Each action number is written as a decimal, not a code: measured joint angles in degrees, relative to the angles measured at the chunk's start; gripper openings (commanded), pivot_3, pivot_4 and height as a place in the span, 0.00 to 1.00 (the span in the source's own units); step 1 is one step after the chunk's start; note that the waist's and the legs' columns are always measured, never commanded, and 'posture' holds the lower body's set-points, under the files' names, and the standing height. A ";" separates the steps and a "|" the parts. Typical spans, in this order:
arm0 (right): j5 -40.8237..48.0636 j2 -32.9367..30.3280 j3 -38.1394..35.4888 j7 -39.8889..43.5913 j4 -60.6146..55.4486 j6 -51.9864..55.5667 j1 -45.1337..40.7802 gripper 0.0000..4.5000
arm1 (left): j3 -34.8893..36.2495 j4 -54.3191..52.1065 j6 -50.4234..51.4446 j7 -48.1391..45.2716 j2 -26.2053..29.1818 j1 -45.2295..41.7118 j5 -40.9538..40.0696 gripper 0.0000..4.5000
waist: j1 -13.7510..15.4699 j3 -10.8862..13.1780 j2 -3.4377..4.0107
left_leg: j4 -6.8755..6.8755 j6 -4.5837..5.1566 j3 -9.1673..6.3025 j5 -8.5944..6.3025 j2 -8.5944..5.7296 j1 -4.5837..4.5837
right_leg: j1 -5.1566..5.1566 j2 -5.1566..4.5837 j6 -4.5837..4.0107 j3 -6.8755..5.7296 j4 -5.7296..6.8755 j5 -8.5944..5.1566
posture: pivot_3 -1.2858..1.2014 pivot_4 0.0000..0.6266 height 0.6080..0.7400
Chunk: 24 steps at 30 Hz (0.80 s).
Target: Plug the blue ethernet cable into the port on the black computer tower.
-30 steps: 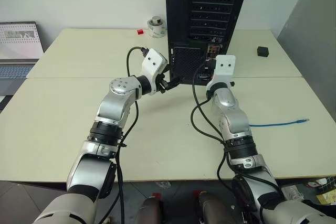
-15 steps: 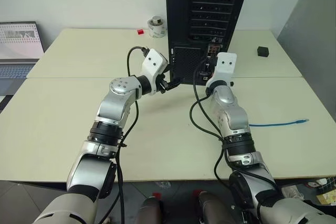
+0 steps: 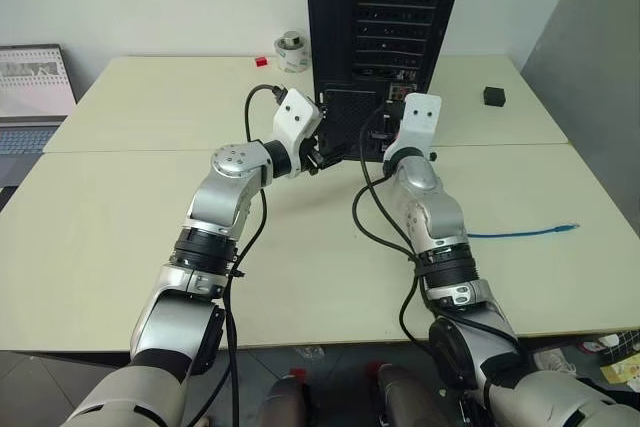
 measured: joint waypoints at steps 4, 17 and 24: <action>0.00 -0.12 0.02 0.10 1.42 -1.17 -0.47 0.00 | 0.00 0.00 0.03 0.04 -0.06 0.00 -0.01 0.71 | -0.01 0.00 0.00 | 0.01 0.00 0.08 0.00 0.00 0.00 | -0.10 0.00 0.00 0.08 0.12 0.00 | 0.52 0.24 1.00; 0.79 -2.03 -0.22 4.88 3.43 -2.49 -1.20 0.35 | 0.21 0.20 0.01 0.08 -0.15 0.01 -0.01 0.71 | -0.08 0.00 0.00 | -0.02 -0.01 0.10 0.01 0.01 -0.07 | -0.25 0.02 -0.01 0.09 0.25 -0.01 | 0.52 0.24 1.00; 1.30 -2.85 0.15 7.32 -1.51 0.25 0.55 0.66 | 0.78 0.29 0.04 0.11 -0.17 0.01 -0.06 0.71 | 0.05 0.00 0.00 | -0.05 -0.01 0.12 0.00 0.01 -0.11 | -0.26 -0.01 -0.01 0.10 0.15 -0.01 | 0.52 0.24 1.00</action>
